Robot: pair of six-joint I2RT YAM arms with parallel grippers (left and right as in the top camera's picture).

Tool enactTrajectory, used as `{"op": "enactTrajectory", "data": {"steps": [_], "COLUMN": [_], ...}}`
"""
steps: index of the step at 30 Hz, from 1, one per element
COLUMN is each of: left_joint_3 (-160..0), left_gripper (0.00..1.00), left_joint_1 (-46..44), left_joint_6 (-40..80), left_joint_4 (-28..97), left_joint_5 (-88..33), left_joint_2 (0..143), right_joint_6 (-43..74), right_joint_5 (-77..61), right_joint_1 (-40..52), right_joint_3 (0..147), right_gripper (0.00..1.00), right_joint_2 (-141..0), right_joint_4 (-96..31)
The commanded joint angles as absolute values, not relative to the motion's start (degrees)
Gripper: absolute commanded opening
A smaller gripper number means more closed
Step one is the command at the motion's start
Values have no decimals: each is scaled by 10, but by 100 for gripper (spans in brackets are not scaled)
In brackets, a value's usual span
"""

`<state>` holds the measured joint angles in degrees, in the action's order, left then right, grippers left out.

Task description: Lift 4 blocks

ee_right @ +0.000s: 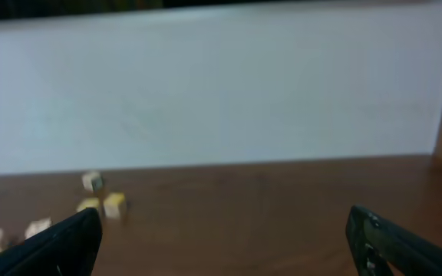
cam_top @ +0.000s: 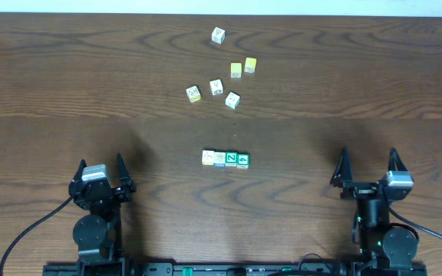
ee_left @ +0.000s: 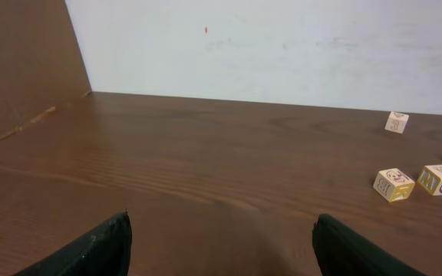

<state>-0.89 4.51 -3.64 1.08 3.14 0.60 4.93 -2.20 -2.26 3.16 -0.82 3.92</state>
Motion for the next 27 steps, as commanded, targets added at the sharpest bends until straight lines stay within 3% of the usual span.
{"op": "enactTrajectory", "data": {"steps": [1, 8, 27], "left_joint_3": [-2, -2, -2], "left_gripper": [76, 76, 76], "left_joint_1": [49, 49, 49], "left_joint_6": [-34, -34, -34], "left_joint_4": [38, 38, 38], "left_joint_5": [47, 47, 47], "left_joint_2": [2, 2, 2], "right_joint_6": [36, 36, 27], "right_joint_5": [-29, -20, -16], "right_joint_1": [-14, -14, -15], "right_joint_3": [9, 3, 3], "right_gripper": [99, 99, 99], "right_joint_2": [-3, -3, -3], "right_joint_4": [32, -45, -43]}}
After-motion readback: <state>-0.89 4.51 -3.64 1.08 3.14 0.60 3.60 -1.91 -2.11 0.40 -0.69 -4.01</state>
